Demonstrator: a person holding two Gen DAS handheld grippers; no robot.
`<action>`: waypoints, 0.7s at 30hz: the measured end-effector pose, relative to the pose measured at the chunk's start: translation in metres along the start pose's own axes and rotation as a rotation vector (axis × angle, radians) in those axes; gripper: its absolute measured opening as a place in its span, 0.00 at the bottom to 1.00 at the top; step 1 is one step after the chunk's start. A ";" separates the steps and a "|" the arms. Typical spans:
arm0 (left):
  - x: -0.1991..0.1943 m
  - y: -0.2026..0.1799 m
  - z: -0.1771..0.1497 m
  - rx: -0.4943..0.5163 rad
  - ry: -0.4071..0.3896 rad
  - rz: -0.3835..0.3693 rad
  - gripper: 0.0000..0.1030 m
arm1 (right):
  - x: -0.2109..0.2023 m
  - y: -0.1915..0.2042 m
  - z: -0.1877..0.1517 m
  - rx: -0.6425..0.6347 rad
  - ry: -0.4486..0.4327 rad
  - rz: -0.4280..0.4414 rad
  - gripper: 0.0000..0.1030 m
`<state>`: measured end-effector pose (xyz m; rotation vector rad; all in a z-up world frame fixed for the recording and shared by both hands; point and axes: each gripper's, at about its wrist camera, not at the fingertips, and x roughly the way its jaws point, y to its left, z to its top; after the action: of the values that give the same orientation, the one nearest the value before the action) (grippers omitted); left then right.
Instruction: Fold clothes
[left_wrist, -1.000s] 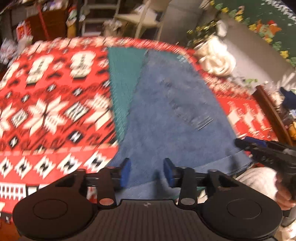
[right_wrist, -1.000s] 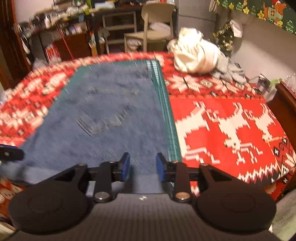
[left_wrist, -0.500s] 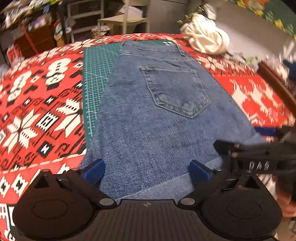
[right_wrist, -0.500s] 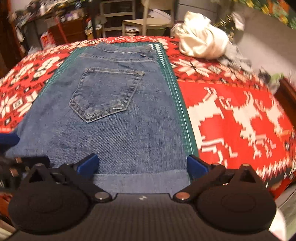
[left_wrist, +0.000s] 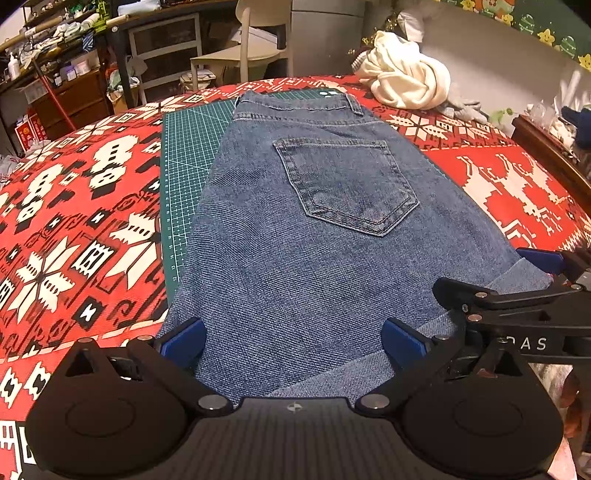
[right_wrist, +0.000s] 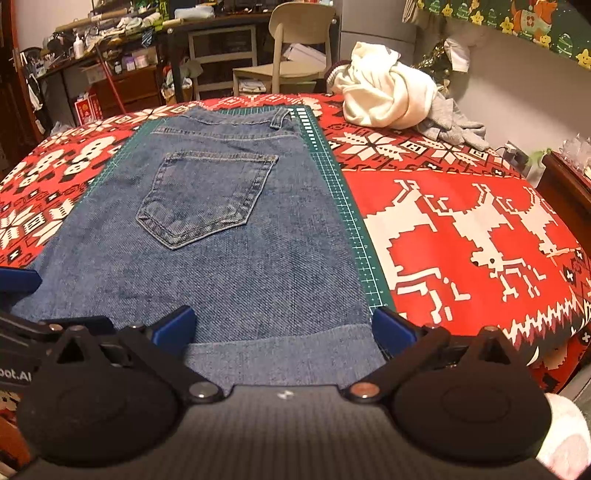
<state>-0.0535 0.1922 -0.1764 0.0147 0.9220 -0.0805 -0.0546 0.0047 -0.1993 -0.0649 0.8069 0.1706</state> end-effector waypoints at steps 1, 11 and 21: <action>0.000 0.000 0.001 0.004 0.002 -0.001 1.00 | 0.000 0.000 0.000 0.000 -0.004 -0.002 0.99; 0.002 0.000 -0.003 0.043 -0.031 -0.008 1.00 | -0.002 0.001 -0.007 0.000 -0.042 -0.012 0.99; 0.002 0.001 -0.006 0.046 -0.061 -0.008 1.00 | -0.002 0.001 -0.009 0.003 -0.067 -0.017 0.99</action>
<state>-0.0571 0.1932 -0.1820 0.0511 0.8589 -0.1093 -0.0628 0.0045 -0.2042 -0.0625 0.7400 0.1550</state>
